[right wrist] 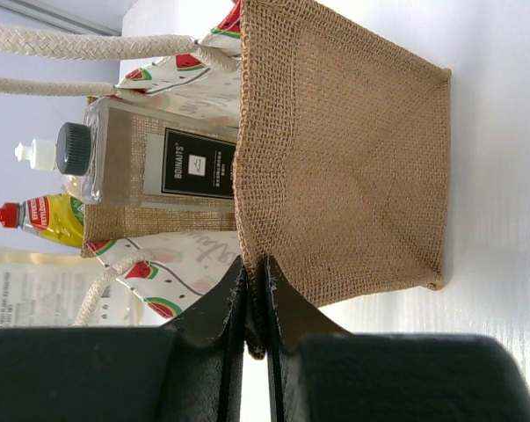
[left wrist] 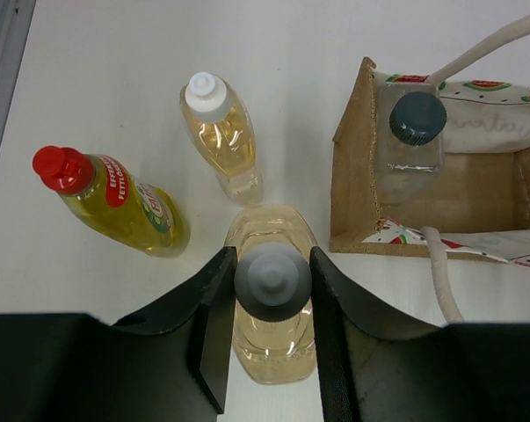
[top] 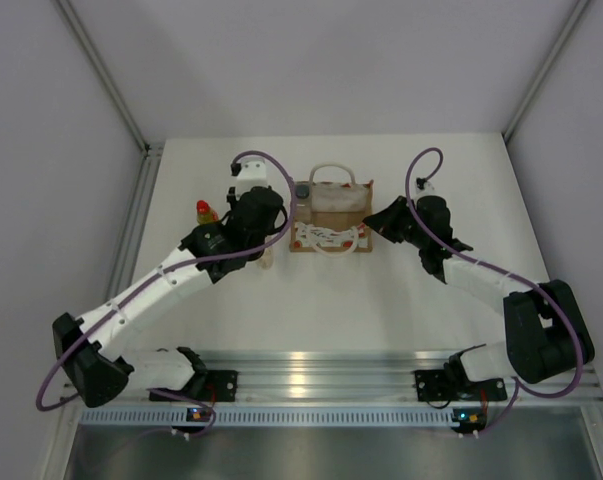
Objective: Take the personal care products out of the canvas bag
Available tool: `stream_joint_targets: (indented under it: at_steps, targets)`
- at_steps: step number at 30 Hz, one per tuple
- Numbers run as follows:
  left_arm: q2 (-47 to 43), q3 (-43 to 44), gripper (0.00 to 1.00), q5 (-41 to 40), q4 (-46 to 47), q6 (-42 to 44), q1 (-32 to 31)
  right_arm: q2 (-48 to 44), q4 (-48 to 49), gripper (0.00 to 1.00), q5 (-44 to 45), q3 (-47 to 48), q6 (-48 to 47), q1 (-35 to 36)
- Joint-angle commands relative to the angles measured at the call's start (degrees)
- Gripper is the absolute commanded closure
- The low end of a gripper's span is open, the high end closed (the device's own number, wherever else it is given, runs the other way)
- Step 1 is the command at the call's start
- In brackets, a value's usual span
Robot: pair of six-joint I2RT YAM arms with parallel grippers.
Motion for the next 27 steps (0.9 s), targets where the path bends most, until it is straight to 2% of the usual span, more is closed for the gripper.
stream_joint_targets:
  at_steps: [1,11,26,27]
  targets:
    - [-5.6,-4.4,1.00,-2.6,15.5,-2.8,0.3,-1.1,1.4,1.00,-0.8,1.2,-0.5,0.6]
    - [-7.8,-16.4,1.00,-4.2,24.1,-4.8,0.2,-1.0,1.8,1.00,-0.8,0.6,-0.4,0.7]
    - [-5.5,-21.1,1.00,-3.0,25.0,-7.6,0.2,0.0,2.5,1.00,-0.6,0.5,-0.2,1.3]
    - [-5.5,-21.3,0.95,-2.9,25.2,-7.6,0.2,0.1,2.5,1.00,-0.6,0.5,-0.2,1.4]
